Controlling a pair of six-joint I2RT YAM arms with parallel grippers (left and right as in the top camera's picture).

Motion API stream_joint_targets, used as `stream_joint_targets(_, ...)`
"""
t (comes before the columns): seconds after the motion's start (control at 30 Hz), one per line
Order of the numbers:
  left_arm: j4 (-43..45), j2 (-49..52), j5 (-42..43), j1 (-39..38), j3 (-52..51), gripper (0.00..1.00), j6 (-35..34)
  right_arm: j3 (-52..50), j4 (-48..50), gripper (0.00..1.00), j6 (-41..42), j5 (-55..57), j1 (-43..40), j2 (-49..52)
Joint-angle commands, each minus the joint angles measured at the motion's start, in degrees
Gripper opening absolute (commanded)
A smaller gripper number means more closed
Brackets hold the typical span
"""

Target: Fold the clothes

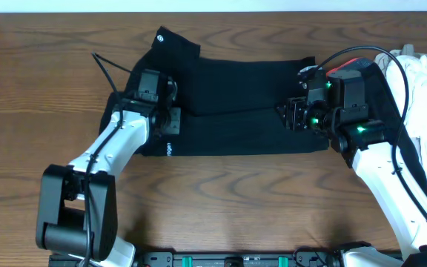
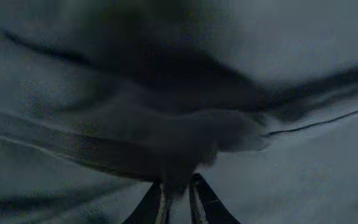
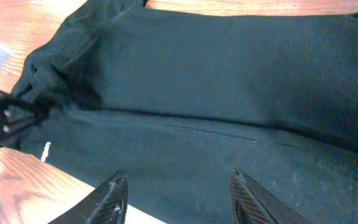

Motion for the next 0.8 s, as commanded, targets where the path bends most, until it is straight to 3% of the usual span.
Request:
stream_joint_targets(0.0,0.98,-0.42,-1.99,-0.13,1.18,0.14,-0.24,0.59,-0.28,0.51,-1.03,1.25,-0.22,-0.02)
stream_joint_targets(0.1,2.75,0.48,-2.19,-0.13,1.18,0.17,-0.24,0.59,-0.42,0.51,-1.03,1.25,-0.22,-0.02)
stream_joint_targets(0.23,5.18,0.96,-2.19,-0.11,1.2,0.44,-0.26,0.59,-0.96,0.5,-1.03,1.22,-0.22,-0.02)
stream_joint_targets(0.37,6.34,0.94,-2.25,0.07,3.19,0.52,-0.28,0.57,-1.79,0.5,-1.01,1.22,-0.22,0.0)
stream_joint_targets(0.53,1.14,0.94,-2.19,0.09,11.34,0.55,-0.28,0.57,-2.58,0.52,-1.01,1.2,-0.22,-0.02)
stream_joint_targets(0.63,-7.43,0.94,-2.16,0.26,15.58,0.55,-0.31,0.59,-3.74,0.54,-1.01,1.22,-0.22,-0.02)
stream_joint_targets(0.67,-10.69,0.94,-2.16,0.26,16.02,0.54,-0.7,0.59,-4.17,0.54,-1.01,1.25,-0.22,-0.02)
stream_joint_targets(0.77,-18.29,1.42,-2.12,0.15,15.26,0.37,-2.6,0.57,-5.33,0.55,-1.03,1.44,-0.22,0.0)
